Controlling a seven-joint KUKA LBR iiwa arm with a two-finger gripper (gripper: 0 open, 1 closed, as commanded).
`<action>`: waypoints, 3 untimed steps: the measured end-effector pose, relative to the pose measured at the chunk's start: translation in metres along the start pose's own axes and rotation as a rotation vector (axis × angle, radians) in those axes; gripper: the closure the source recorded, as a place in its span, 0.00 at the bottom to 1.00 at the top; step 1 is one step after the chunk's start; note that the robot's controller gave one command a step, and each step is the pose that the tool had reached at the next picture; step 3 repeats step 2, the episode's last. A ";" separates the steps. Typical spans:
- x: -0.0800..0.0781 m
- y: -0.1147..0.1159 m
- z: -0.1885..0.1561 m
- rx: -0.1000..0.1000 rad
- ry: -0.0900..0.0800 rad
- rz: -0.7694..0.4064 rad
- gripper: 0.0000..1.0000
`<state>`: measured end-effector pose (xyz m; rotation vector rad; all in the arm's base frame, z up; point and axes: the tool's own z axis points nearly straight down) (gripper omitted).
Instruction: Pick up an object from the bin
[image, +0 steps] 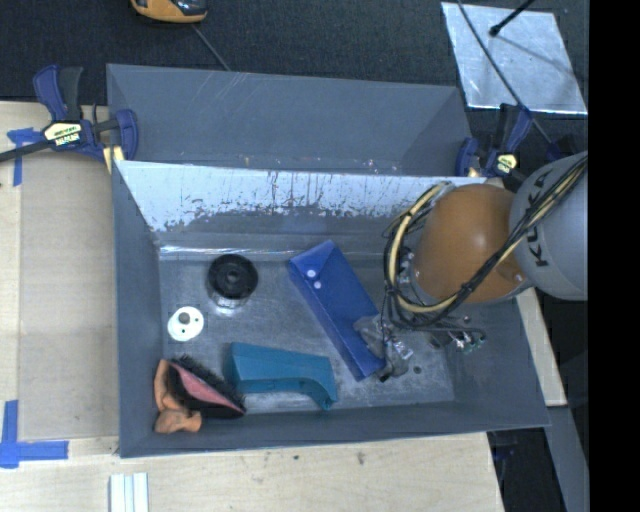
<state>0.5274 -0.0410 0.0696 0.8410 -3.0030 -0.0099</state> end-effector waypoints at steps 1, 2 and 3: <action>0.000 0.000 0.000 0.000 0.000 0.000 1.00; 0.001 0.001 -0.004 0.000 -0.001 0.000 1.00; 0.001 0.001 -0.004 0.000 -0.001 0.000 1.00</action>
Offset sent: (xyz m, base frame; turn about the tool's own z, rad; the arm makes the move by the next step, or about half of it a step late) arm 0.0001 0.0000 0.0314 0.0001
